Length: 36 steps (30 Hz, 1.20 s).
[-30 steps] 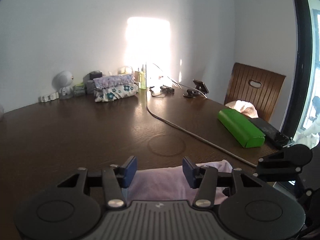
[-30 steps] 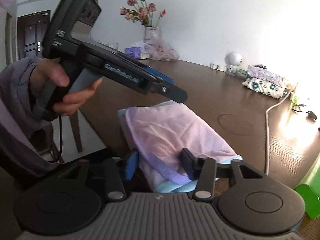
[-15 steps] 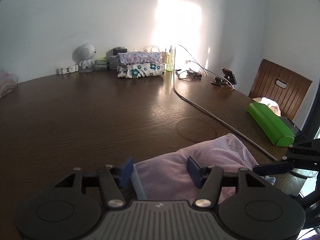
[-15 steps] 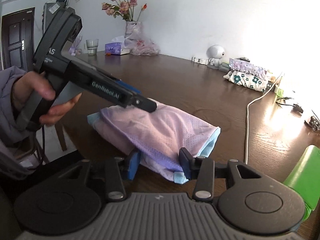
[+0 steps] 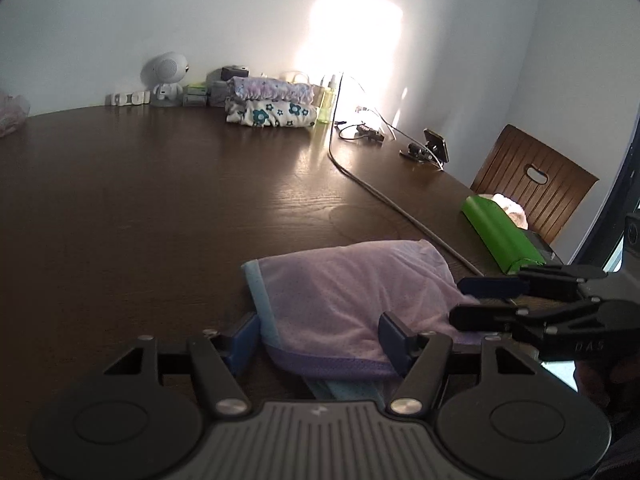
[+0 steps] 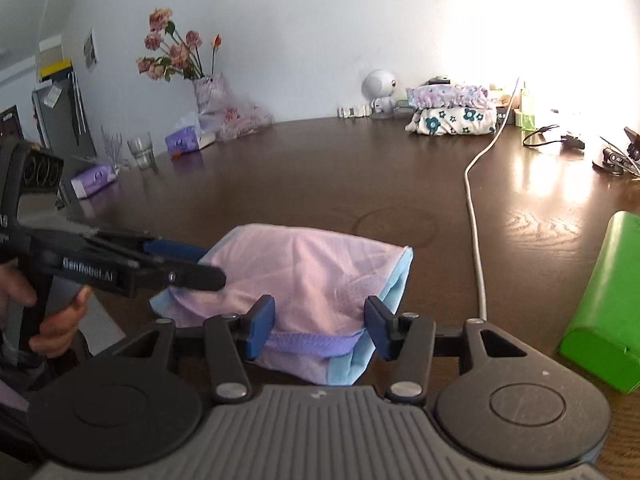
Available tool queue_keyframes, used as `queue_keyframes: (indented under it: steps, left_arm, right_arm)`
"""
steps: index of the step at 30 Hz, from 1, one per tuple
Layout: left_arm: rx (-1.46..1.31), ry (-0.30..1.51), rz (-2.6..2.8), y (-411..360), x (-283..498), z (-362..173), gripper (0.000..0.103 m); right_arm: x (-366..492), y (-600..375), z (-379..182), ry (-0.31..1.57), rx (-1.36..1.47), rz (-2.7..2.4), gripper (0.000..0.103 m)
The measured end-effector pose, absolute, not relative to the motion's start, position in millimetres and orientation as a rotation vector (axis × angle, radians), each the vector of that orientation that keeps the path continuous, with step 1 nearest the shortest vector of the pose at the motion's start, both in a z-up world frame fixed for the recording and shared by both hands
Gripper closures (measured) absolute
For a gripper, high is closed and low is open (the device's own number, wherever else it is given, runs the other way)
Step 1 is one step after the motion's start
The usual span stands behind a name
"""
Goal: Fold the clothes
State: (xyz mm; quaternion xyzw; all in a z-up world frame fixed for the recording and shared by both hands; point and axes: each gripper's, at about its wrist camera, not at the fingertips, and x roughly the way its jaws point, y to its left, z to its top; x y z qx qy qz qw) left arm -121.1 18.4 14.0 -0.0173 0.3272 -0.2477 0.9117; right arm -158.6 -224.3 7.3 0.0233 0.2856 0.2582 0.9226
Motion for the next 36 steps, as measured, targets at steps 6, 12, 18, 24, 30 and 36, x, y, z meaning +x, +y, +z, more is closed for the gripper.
queue_keyframes:
  steps: [6, 12, 18, 24, 30, 36]
  left_arm:
    - [0.001, 0.660, -0.512, 17, -120, 12, 0.034]
    - [-0.009, 0.676, -0.504, 20, -120, 14, 0.034]
    - [-0.006, 0.688, -0.426, 37, -120, 22, 0.036]
    - [-0.112, 0.670, -0.484, 45, -123, 33, 0.034]
    - [-0.112, 0.724, -0.476, 35, -118, 22, 0.034]
    - [-0.095, 0.725, -0.470, 32, -122, 19, 0.034]
  right_arm:
    - [-165, -225, 2, 0.585, 0.046, 0.519, 0.049]
    - [-168, -222, 3, 0.588, 0.041, 0.521, 0.046]
    - [-174, -222, 7, 0.590, -0.002, 0.536, 0.042]
    - [-171, -241, 22, 0.561, 0.080, 0.511, 0.034]
    - [-160, -239, 9, 0.615, 0.128, 0.459, 0.034]
    - [-160, -233, 3, 0.621, 0.123, 0.469, 0.029]
